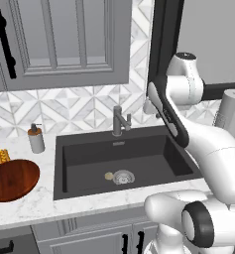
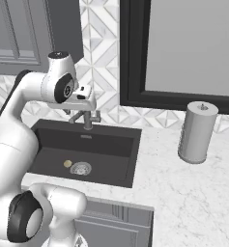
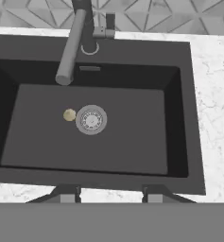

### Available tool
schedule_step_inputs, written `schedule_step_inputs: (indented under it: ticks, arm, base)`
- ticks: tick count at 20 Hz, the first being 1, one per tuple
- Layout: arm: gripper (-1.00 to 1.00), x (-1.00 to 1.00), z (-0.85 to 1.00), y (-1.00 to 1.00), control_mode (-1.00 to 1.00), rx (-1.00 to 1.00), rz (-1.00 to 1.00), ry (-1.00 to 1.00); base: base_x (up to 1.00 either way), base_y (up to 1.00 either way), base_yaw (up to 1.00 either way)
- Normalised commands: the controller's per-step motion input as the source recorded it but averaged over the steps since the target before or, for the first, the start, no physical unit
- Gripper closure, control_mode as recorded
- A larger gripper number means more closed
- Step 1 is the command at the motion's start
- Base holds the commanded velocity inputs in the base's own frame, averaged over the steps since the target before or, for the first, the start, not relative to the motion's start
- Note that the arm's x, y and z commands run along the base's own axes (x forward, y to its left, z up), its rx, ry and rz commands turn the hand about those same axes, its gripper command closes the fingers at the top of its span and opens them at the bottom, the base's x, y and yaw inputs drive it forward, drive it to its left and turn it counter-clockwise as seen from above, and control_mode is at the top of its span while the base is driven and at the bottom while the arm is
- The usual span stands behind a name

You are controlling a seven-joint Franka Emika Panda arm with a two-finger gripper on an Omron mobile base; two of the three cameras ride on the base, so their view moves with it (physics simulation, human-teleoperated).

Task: Pick the garlic from the sink and place it in the bowl. Then pick the bowl and place it in the microwave. Then close the microwave door and press the start button.

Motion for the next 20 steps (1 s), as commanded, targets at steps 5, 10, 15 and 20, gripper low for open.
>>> schedule_step_inputs:
  ticks: [5, 10, 15, 20]
  arm:
    - [-1.0, -0.36, -0.04, -0.09, -1.0, 0.02, -0.02, -0.09]
    - [-1.0, -0.1, -0.48, 0.34, -1.0, 0.01, -0.09, 0.15]
    - [-1.0, 0.24, -0.59, 0.8, -1.0, -0.1, -0.14, 0.16]
    - [-1.0, 0.18, -0.48, 0.35, -1.0, -0.07, -0.14, 0.01]
  base:
    - [0.0, 0.0, 0.0]
    - [0.0, 0.0, 0.0]
    - [0.0, 0.0, 0.0]
    - [0.0, 0.0, 0.0]
